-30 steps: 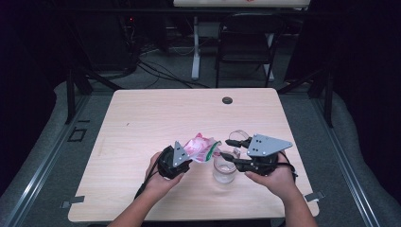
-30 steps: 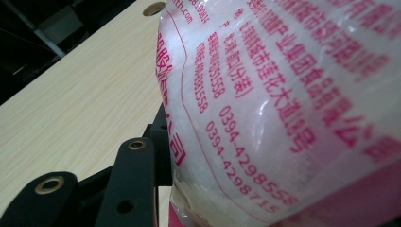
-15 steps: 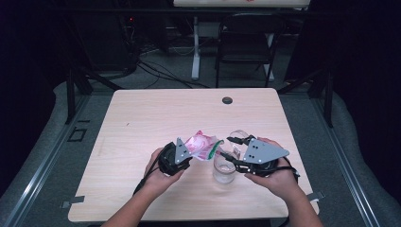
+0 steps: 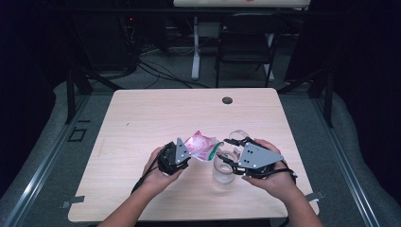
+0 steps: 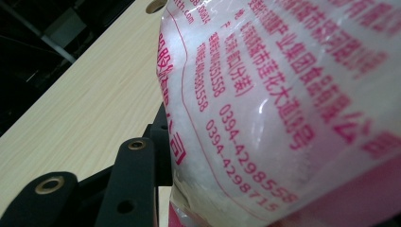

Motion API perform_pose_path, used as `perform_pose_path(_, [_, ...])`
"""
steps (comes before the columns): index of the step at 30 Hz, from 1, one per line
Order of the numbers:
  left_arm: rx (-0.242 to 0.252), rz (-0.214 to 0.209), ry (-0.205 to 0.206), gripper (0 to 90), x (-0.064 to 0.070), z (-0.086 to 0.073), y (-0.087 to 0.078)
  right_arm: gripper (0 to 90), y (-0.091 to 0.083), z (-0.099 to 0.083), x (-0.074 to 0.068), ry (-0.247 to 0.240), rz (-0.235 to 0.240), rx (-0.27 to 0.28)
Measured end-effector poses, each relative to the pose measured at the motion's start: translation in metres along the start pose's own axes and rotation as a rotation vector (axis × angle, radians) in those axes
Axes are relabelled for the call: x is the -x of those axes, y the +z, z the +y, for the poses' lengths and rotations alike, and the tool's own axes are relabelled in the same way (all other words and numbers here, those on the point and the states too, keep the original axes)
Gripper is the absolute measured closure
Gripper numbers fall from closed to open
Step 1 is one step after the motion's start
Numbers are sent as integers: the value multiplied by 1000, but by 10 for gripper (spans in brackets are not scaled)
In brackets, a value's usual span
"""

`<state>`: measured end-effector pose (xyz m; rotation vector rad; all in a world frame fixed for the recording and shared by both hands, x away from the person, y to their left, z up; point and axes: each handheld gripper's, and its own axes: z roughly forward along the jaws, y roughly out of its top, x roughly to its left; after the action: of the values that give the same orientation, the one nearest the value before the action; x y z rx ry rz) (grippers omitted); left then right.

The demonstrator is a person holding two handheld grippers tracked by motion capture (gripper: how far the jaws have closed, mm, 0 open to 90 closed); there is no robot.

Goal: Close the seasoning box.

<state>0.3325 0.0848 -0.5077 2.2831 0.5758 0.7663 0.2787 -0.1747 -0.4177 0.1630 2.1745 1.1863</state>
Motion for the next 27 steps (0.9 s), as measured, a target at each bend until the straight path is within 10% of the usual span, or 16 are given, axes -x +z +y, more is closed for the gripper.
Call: perform_pose_path(27, [-2,8,40,590,1,4,1,646,17,11,-8,-96,97,-55])
